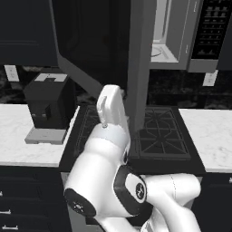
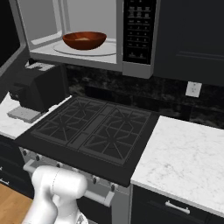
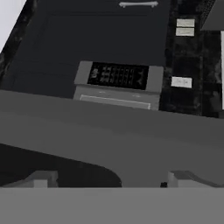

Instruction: Pick the sweet potato from the sink and place it in the bowl. Then pick the bowl and place it in the microwave. Then close the microwave door and press the start button.

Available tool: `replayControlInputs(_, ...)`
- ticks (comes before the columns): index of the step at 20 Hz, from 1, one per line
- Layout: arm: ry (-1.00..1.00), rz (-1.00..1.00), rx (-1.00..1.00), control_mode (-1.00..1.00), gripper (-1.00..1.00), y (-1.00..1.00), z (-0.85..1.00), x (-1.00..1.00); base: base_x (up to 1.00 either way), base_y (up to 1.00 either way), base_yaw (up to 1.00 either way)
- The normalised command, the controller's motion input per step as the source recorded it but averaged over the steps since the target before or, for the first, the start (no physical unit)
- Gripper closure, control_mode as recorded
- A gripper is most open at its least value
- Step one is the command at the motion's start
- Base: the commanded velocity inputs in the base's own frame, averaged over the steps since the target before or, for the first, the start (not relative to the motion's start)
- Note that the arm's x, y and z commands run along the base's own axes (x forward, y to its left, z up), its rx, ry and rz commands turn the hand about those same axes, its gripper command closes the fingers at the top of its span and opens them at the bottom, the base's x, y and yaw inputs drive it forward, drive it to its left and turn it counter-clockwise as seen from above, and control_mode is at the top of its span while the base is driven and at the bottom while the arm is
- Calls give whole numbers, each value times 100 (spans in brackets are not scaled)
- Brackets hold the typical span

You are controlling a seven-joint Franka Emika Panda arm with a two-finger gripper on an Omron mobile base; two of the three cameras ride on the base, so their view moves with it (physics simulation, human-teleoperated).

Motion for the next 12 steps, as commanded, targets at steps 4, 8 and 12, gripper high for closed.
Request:
replayControlInputs(4, 0, 0, 27, -100, -100, -85, 46, 62, 0, 0, 0)
replayControlInputs(8, 5, 0, 19, -100, -100, -67, 13, 96, 0, 0, 0)
replayControlInputs(12, 24, 0, 11, -100, -100, -53, 0, 100, 0, 0, 0)
